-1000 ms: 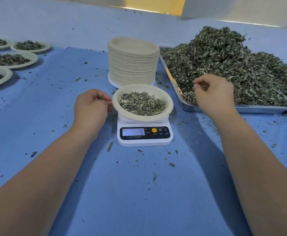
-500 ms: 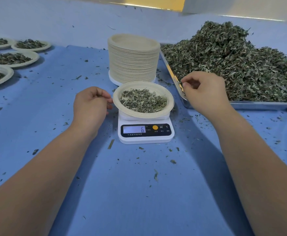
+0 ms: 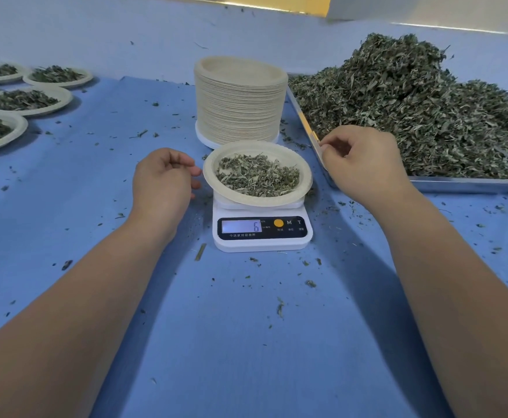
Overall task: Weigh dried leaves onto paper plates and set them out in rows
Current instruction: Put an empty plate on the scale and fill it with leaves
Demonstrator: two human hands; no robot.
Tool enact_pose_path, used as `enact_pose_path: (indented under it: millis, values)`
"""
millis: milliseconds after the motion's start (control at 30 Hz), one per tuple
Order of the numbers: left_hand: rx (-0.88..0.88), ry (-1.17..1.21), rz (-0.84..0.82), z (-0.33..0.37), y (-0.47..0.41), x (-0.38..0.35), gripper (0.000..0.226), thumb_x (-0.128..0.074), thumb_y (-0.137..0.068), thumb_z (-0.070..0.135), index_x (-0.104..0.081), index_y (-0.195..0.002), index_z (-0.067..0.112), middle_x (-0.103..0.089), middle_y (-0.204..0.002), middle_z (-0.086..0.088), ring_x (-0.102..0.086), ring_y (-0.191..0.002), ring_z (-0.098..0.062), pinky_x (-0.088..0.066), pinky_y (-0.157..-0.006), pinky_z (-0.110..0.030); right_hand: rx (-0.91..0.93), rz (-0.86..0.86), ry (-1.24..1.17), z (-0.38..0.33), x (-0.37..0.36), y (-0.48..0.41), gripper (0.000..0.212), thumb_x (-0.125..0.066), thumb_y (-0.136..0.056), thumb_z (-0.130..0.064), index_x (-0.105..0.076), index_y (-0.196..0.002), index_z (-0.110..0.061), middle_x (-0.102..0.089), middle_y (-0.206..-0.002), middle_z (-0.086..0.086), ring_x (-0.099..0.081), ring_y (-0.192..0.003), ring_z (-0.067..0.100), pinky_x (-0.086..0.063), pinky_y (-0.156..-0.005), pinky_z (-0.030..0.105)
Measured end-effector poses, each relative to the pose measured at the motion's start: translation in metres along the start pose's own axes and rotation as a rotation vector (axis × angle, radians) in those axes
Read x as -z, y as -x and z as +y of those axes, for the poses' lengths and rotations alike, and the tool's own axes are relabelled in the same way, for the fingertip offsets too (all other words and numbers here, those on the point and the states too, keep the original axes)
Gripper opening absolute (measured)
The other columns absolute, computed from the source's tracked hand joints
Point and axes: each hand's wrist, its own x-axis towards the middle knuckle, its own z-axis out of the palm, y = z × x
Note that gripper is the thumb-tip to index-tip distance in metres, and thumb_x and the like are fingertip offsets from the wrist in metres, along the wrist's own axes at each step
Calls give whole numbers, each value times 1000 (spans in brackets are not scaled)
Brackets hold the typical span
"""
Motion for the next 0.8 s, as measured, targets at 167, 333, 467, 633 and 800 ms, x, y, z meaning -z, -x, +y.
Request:
enact_pose_path:
  millis: [167, 333, 467, 633, 800]
  values:
    - [-6, 6, -3, 1, 2, -1, 40, -40, -80, -8, -62, -96, 21, -70, -80, 7, -65, -66, -13, -48, -60, -26, -133, -234, 307, 15, -2, 1, 39, -43, -102, -52, -64, -99, -20, -66, -86, 4, -59, -82, 30, -52, -76, 40]
    - [4, -23, -12, 3, 2, -1, 38, -42, -79, -9, -65, -91, 19, -70, -68, 13, -64, -64, -9, -49, -63, -27, -111, -360, 416, 18, -11, 3, 59, -24, -103, -62, -52, -74, -19, -56, -73, 3, -56, -77, 32, -44, -69, 39]
    - [4, -27, -17, 2, 3, -2, 38, -42, -79, -9, -65, -90, 19, -70, -68, 12, -65, -65, -11, -50, -64, -29, -89, -255, 333, 21, -13, 1, 54, -35, -104, -56, -51, -72, -15, -55, -67, 6, -54, -68, 29, -31, -53, 32]
    - [-3, -30, -22, 2, 3, -1, 38, -42, -79, -8, -66, -90, 19, -69, -66, 14, -65, -64, -9, -50, -61, -27, -15, -154, 405, 21, -16, -2, 50, -34, -104, -54, -52, -80, -14, -54, -74, 5, -52, -75, 32, -43, -67, 38]
    - [-2, -31, -17, 3, 3, 0, 38, -42, -79, -8, -66, -90, 18, -70, -67, 14, -65, -65, -9, -50, -60, -26, -33, -212, 435, 26, -24, 0, 61, -27, -104, -59, -48, -67, -16, -50, -63, 2, -47, -58, 24, -32, -54, 30]
